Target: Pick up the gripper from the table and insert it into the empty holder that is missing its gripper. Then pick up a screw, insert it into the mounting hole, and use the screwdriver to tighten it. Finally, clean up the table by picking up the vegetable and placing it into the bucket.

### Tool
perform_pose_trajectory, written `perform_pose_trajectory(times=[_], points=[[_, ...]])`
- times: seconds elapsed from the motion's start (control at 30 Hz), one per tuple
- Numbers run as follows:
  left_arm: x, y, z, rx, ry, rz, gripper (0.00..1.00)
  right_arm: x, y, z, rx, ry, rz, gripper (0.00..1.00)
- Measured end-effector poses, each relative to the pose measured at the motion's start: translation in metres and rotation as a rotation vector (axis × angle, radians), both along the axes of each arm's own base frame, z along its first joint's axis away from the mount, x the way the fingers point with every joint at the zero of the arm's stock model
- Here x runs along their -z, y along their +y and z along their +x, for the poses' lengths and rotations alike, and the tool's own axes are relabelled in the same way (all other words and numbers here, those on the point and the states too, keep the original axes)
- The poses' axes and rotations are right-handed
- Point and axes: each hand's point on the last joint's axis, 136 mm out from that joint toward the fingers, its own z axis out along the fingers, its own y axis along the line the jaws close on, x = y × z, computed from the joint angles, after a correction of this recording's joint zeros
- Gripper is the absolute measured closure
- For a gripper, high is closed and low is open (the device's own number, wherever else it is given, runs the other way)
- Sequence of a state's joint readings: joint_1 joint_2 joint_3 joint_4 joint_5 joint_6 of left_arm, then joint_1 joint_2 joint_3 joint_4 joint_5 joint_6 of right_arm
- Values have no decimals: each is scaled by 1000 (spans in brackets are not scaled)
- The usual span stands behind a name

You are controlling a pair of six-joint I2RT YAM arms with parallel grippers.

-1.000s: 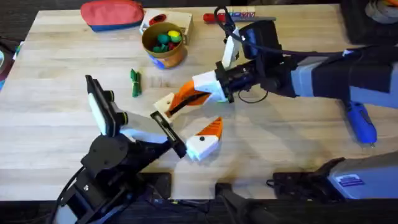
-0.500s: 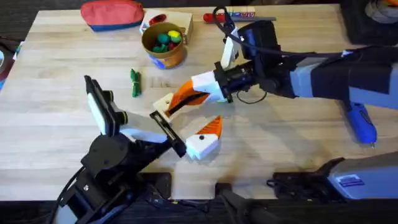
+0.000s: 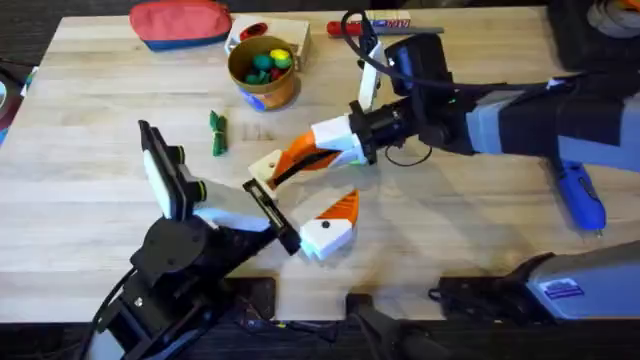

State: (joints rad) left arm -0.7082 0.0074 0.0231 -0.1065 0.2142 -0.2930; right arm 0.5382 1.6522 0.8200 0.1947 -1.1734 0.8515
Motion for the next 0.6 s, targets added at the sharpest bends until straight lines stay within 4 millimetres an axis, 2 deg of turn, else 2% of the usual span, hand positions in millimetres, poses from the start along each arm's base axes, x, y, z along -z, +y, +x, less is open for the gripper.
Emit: perform_pose_trajectory(times=[0.2,0.23,0.27,0.5,0.6], points=[[-1,-3,-3,23,-9,3,13,-4,-4,-4,-35,3,35,853],[-1,-4,-6,40,-17,5,13,-7,-4,-7,-53,5,49,780],[-1,-5,-7,46,-19,7,13,-8,-4,-8,-62,6,55,757],[-2,-7,-10,67,-22,7,13,-12,-4,-15,-98,13,80,630],[-2,-7,-10,69,-23,8,14,-13,-4,-16,-103,15,85,524]])
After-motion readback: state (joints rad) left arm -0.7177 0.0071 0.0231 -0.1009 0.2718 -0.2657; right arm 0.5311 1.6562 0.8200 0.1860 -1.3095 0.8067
